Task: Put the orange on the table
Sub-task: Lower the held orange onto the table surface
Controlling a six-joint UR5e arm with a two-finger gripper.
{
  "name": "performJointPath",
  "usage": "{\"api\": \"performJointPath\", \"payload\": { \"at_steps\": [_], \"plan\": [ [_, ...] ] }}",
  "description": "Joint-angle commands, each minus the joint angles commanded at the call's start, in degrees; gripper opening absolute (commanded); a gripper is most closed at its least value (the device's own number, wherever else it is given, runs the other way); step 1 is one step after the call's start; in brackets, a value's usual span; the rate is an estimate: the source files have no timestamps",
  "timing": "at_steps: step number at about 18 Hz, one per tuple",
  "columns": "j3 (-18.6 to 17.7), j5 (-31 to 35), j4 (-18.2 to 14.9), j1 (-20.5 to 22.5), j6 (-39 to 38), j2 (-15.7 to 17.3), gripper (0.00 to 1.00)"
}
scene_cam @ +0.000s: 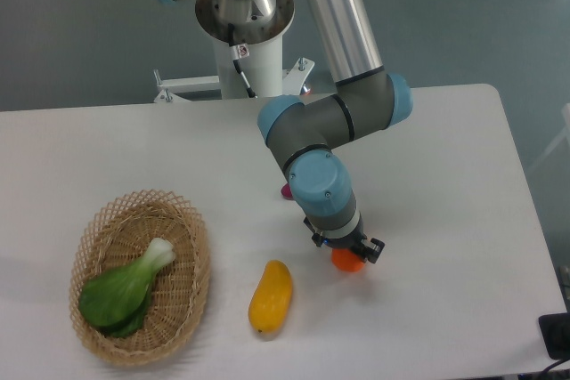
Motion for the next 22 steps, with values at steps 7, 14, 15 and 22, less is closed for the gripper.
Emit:
{"api": "performJointPath", "payload": {
  "at_steps": [7, 14, 15, 22],
  "plan": [
    [0.17, -0.17, -0.26, 0.00, -0.09, 0.44, 1.00],
    [0.97, -1.32, -0.53, 0.09, -0.88, 1.40, 1.00],
    [0.97, -1.41, -0.70, 0.09, -0.88, 1.84, 1.00],
    [0.53, -3.25, -0.88, 0.26, -0.79, 3.25, 1.00]
  ]
}}
